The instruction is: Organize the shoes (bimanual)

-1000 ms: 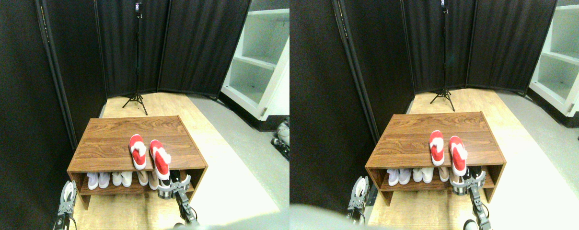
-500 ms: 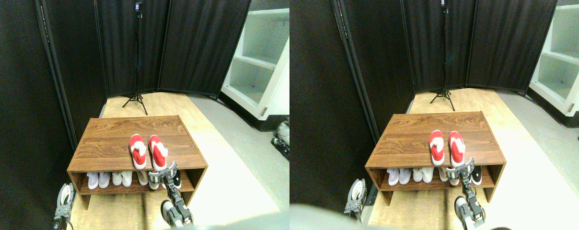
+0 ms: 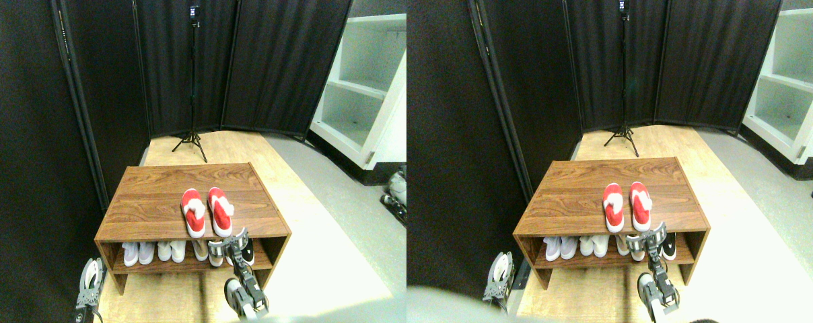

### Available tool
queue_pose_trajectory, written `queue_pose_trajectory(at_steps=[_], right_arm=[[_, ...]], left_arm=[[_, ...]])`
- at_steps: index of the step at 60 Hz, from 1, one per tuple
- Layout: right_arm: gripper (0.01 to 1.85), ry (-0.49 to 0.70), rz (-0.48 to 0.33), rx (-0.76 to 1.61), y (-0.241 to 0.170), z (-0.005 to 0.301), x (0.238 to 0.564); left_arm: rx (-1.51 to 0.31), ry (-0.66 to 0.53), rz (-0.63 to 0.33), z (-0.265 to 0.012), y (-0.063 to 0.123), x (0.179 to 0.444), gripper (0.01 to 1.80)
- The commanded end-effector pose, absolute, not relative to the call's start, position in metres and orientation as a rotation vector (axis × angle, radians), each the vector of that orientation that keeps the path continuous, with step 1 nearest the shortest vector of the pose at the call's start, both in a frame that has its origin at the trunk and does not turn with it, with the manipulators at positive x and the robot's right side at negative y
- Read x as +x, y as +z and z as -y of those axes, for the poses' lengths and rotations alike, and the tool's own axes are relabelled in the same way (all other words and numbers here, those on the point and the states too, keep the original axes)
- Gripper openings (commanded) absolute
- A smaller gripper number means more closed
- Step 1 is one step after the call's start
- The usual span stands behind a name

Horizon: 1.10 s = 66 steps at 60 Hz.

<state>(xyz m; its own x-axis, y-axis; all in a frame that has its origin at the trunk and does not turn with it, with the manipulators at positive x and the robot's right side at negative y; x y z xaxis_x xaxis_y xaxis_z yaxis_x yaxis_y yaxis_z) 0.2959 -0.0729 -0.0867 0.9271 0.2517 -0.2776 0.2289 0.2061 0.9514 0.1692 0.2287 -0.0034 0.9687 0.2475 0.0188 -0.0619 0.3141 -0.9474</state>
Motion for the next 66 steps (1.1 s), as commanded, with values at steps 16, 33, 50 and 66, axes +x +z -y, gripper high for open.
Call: queue_pose_trajectory(at_steps=[16,33,50,66], right_arm=[[1.37,0.215,-0.351,1.423,-0.034,0.099,0.252],[1.22,0.119,-0.178,1.433,-0.006,0.161,0.241],[0.23,-0.016,0.115,1.301,0.003,0.225,0.278],[0.01,-0.123,0.207,1.194,-0.02,0.224,0.323]], left_arm=[[-1.229,0.162,0.208,-0.224,0.003,0.172,0.01],[-1.235,0.165,0.203,-0.222,0.002,0.176,0.01],[-1.241,0.156,0.205,-0.22,0.002,0.177,0.01],[-1.235,0.158,0.213,-0.22,0.002,0.174,0.01]])
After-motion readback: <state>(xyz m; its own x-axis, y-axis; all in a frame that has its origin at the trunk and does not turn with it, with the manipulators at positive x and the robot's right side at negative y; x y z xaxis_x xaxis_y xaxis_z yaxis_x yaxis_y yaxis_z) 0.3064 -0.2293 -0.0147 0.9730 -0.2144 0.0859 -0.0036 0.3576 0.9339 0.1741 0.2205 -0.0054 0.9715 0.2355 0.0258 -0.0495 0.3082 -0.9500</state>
